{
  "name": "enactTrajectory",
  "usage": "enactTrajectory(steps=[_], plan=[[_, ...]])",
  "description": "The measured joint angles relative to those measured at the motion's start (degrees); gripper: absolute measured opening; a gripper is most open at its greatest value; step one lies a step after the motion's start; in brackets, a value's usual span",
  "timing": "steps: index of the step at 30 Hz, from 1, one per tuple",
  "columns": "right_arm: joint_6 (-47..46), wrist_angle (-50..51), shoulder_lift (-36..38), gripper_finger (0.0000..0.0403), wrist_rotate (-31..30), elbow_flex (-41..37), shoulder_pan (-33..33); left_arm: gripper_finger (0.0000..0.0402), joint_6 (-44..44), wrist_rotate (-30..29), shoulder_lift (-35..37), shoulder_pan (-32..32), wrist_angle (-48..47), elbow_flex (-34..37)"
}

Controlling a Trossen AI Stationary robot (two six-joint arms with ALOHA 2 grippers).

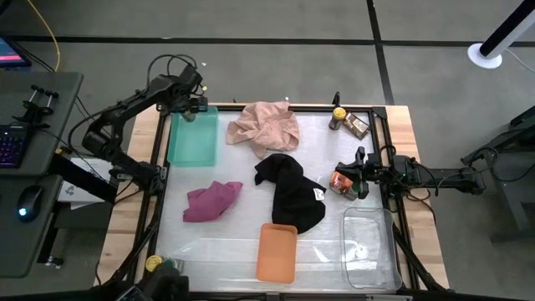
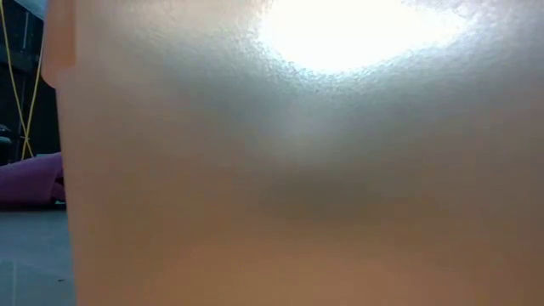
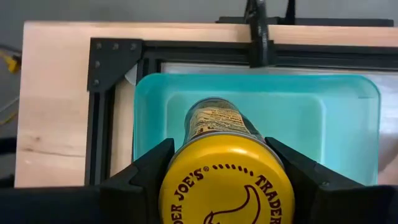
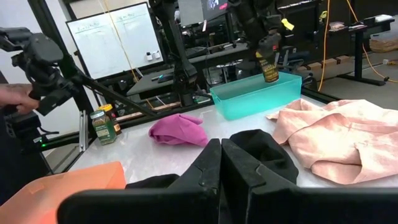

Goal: Sort spices by type
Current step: Put the top left yellow seasoning bottle into the green bin

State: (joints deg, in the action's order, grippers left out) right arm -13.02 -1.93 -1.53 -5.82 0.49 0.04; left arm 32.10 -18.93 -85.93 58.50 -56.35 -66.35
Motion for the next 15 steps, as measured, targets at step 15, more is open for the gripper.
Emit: enactTrajectory(steps=[15], plan=[[0.0,0.0,0.01,0.0001,0.0,0.0,-0.01,0.0254,6.86,0.25,-3.58,0.07,0.26,0.0]])
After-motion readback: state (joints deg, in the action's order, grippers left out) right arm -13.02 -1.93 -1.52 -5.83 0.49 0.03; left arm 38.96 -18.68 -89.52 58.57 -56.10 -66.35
